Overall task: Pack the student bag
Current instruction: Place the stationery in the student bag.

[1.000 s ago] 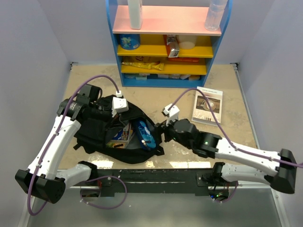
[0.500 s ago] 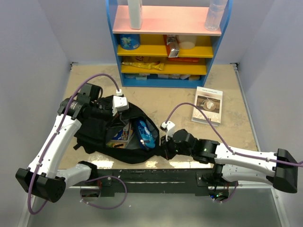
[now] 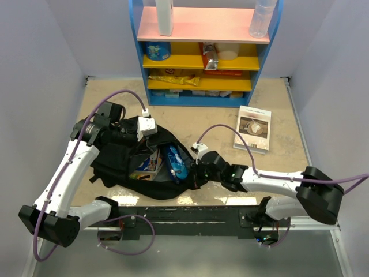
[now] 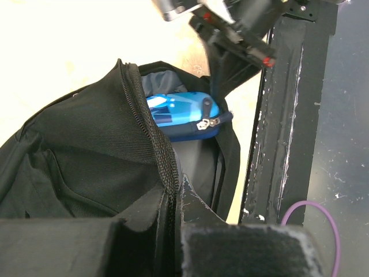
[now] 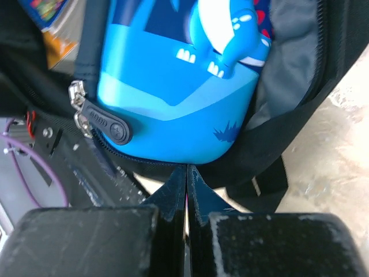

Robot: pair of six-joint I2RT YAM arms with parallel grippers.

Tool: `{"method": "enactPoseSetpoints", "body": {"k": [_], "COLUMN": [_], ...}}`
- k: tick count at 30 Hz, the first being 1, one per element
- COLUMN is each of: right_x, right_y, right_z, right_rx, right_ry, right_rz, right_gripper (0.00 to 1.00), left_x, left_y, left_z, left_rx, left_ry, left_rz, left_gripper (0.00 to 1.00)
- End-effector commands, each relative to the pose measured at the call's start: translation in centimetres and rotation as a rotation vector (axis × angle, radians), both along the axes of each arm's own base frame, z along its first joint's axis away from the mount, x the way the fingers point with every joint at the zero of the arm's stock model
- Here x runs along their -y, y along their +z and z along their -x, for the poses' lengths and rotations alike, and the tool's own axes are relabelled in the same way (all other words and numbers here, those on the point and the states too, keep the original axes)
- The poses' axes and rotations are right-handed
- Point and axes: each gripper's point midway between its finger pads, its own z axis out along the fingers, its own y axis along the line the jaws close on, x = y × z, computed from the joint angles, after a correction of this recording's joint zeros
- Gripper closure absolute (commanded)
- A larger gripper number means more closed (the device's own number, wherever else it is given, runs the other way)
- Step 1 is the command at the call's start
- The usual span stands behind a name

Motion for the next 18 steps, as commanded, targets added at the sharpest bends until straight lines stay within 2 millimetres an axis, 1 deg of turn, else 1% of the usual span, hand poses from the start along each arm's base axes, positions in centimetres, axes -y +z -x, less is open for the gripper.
{"method": "enactPoseSetpoints", "body": {"k": [1,5,7,8,10,11,12,13,14,15,18], "right_x": [-1.7,-1.8,-2.0,-2.0,-1.5,-1.0,-0.7,-0.7,-0.3,-0.2,-0.5], "right_y": [1.4,1.5,1.6,2.1,2.5,2.1,2.6,2.5,1.8,1.9,1.3], "right_z": [-1.9,-3.5,-3.5,-3.6,-3.3,-3.0,-2.7,-2.1,-1.4,-1.1,-0.4], "right_rx": [0.025,0.037,0.032,0.040,0.048,0.043,0.045,0.028,0.014,0.010,-0.010], "right_ry": [-0.029,-0.083,-0.075,-0.074,-0.075,-0.076,-0.071,-0.049,-0.036,-0.029,-0.005], "right_rz": [-0.099,-0.113,-0.109,-0.115,-0.114,-0.103,-0.116,-0.126,-0.118,-0.127,-0.120], "right_gripper": [1.00,1.00,1.00,1.00,1.00,1.00,1.00,1.00,1.00,1.00,1.00], "left_x": [1.1,1.1,1.0,1.0,0.8,0.8,0.8,0.9,0.9,0.9,1.0], "left_y": [2.9,2.8,2.7,2.7,2.7,2.6,2.5,2.6,2.5,2.6,2.9], "left_z": [0.1,0.2,0.2,0.2,0.2,0.3,0.2,0.2,0.2,0.2,0.1], "left_rx": [0.067,0.067,0.066,0.066,0.075,0.074,0.074,0.076,0.076,0.073,0.077], "left_ry": [-0.040,-0.041,-0.042,-0.042,-0.039,-0.039,-0.039,-0.042,-0.041,-0.044,-0.044], "left_rz": [0.075,0.074,0.072,0.069,0.061,0.061,0.059,0.060,0.061,0.066,0.074], "left_gripper": [1.00,1.00,1.00,1.00,1.00,1.00,1.00,1.00,1.00,1.00,1.00]}}
